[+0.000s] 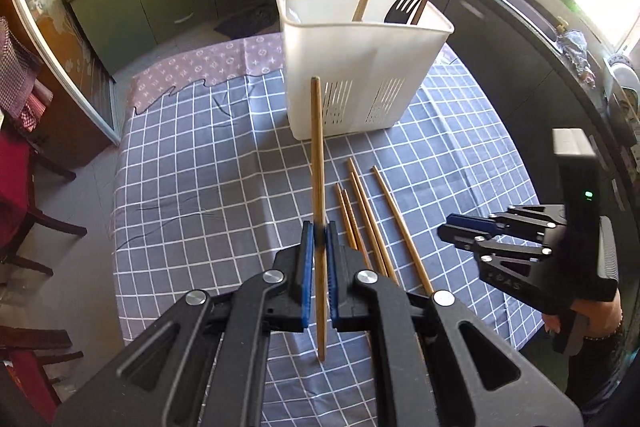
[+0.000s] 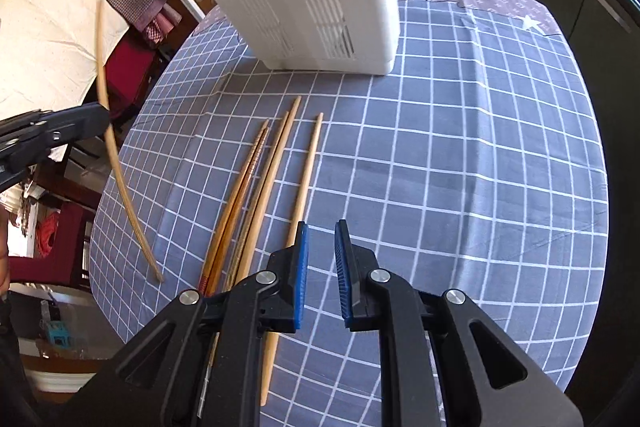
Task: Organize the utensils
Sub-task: 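Grasp another wooden chopstick with the left tool while the right tool reaches toward the chopsticks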
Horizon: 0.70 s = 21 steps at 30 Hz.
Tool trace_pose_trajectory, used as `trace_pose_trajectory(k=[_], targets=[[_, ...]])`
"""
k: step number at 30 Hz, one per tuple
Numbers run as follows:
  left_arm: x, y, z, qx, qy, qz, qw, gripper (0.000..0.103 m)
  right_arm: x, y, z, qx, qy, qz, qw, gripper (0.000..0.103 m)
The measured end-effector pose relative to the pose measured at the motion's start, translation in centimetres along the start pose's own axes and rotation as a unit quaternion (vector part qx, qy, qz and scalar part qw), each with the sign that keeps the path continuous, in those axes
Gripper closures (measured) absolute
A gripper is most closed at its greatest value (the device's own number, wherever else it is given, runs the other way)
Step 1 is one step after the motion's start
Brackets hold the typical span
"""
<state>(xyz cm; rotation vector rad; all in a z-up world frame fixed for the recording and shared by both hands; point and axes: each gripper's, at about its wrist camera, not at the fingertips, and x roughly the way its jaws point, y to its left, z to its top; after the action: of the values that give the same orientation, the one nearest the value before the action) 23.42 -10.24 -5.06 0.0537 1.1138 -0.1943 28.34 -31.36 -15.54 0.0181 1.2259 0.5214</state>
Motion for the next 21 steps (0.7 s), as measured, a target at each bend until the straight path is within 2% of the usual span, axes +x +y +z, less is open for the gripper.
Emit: trace_pose_trajectory(k=[5, 9, 18, 21], targets=[[-1.0, -0.1, -0.3, 0.007, -0.016, -0.01, 0.9998, 0.097, 2.7, 1.9, 1.8, -0.014, 0.056, -0.012, 0.998, 0.089], [-1.3, -0.1, -0.7, 0.012, -0.022, -0.015, 0.9996, 0.097, 4.2, 2.9, 2.7, -0.022, 0.081, -0.034, 0.996, 0.089], [-0.6, -0.1, -0.8, 0.018, -0.017, -0.018, 0.9995, 0.097, 6.0, 4.2, 3.6, -0.036, 0.105, -0.089, 0.99, 0.089], [0.1, -0.1, -0.7, 0.021, -0.005, -0.019, 0.9996, 0.097, 6.2, 5.0, 3.3, -0.053, 0.103, -0.111, 0.987, 0.093]])
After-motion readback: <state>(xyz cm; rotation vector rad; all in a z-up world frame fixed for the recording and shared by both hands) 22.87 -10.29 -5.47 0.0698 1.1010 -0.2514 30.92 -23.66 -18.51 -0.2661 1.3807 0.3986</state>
